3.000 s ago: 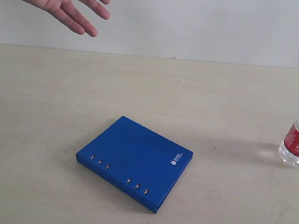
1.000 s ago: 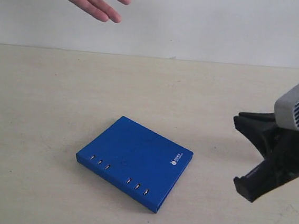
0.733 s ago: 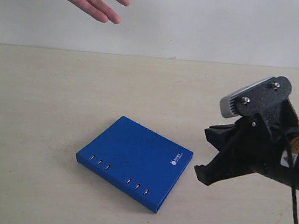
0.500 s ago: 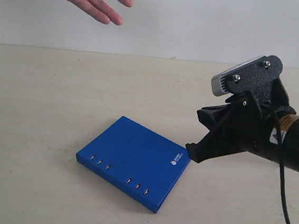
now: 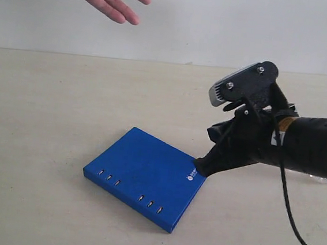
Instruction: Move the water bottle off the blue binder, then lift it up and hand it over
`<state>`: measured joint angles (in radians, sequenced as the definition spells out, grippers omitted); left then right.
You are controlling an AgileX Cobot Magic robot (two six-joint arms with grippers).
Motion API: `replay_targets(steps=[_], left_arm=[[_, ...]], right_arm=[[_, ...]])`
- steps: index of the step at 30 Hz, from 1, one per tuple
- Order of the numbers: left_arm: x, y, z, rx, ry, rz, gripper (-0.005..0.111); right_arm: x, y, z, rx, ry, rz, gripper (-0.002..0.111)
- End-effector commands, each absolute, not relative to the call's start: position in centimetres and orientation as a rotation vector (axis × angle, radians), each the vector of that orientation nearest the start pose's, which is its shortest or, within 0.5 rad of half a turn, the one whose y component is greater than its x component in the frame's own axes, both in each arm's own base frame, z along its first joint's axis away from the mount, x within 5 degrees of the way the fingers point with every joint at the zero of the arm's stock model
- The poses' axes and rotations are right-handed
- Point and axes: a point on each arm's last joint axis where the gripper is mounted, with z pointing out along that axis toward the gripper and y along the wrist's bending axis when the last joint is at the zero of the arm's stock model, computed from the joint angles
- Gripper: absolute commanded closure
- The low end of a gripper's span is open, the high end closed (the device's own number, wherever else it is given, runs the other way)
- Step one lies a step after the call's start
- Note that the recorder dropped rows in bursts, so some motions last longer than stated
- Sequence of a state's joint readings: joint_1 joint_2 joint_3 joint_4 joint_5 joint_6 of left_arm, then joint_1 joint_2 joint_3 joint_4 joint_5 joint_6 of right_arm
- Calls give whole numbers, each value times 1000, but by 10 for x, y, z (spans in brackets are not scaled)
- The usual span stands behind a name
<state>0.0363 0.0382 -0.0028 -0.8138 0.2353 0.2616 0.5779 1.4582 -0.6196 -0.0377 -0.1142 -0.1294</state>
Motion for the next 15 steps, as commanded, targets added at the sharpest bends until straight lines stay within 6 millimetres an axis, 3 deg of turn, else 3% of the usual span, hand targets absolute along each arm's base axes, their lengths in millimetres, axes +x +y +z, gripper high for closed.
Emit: replay_targets(steps=[1, 6, 10, 12, 15], left_arm=[[56, -28, 201, -252, 1667, -689, 102], [55, -42, 216, -23, 1544, -767, 102], [65, -53, 213, 166, 1656, -795, 102], [74, -54, 224, 216, 1679, -780, 102], [98, -51, 259, 303, 1651, -658, 102]], right_arm=[[253, 166, 204, -795, 2106, 238, 108], [268, 175, 228, -780, 2111, 240, 108], [271, 177, 236, -776, 2103, 241, 108], [271, 177, 236, -776, 2103, 241, 108], [271, 177, 235, -754, 2118, 253, 108]])
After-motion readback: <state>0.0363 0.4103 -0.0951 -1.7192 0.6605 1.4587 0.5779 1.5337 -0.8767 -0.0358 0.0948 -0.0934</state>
